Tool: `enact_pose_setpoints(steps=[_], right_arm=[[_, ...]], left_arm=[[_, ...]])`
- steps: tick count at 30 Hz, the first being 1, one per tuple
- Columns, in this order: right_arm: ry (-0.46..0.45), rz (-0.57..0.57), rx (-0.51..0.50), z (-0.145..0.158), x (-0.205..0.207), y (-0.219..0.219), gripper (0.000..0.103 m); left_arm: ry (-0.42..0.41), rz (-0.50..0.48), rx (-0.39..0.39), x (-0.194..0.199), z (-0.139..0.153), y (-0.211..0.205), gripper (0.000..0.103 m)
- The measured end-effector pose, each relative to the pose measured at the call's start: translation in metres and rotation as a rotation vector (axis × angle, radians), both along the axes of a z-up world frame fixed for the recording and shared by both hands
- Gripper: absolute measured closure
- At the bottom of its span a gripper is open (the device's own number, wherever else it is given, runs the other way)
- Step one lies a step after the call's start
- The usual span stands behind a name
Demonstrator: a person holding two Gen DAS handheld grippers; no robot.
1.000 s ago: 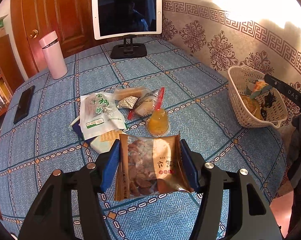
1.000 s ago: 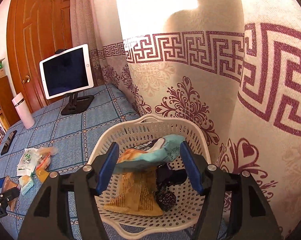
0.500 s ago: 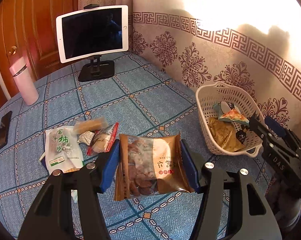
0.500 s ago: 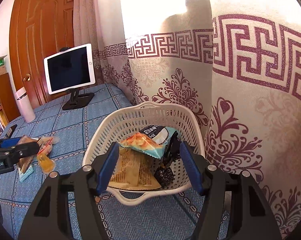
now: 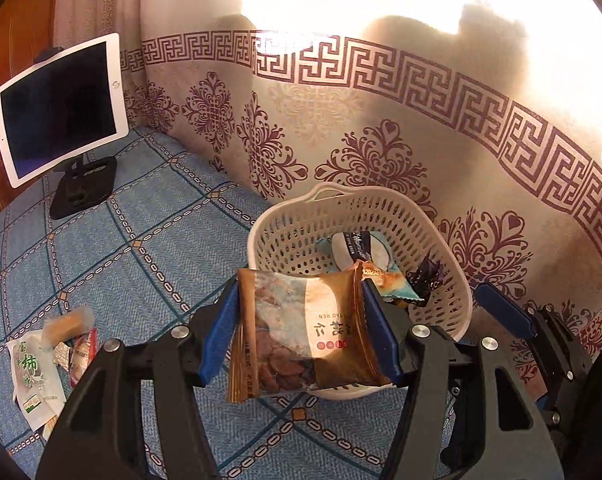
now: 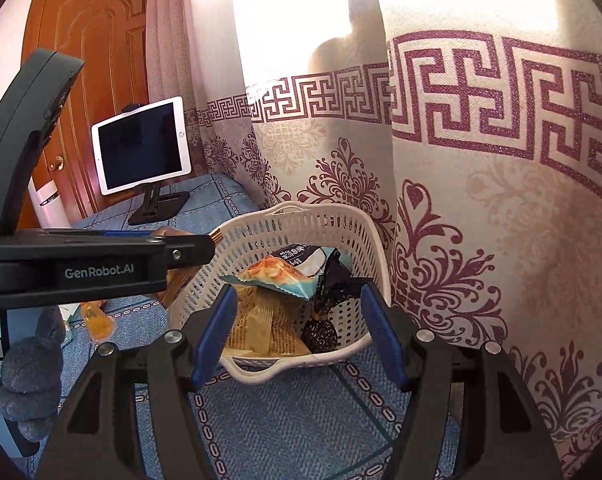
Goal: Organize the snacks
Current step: 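Carry the brown pastry pack into the white basket with the left gripper and release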
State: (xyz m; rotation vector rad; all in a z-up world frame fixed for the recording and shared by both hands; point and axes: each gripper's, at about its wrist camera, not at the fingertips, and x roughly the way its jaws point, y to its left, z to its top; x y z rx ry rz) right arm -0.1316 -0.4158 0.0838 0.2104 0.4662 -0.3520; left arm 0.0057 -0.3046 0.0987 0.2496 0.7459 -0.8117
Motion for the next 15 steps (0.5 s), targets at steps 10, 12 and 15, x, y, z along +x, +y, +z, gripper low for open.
enact_pose_setpoints(steps=[10,12,15], right_arm=[[-0.004,0.001,0.008,0.0,-0.001,-0.001,0.039],[-0.005,0.007,0.005,0.0,0.001,0.001,0.039],[-0.005,0.017,0.003,0.002,0.002,0.005,0.039]], left_arm=[[0.033,0.034,-0.043,0.007,0.0,0.005,0.016],[0.023,0.067,-0.046,0.011,0.003,0.014,0.016],[0.005,0.112,-0.04,0.015,0.005,0.024,0.016]])
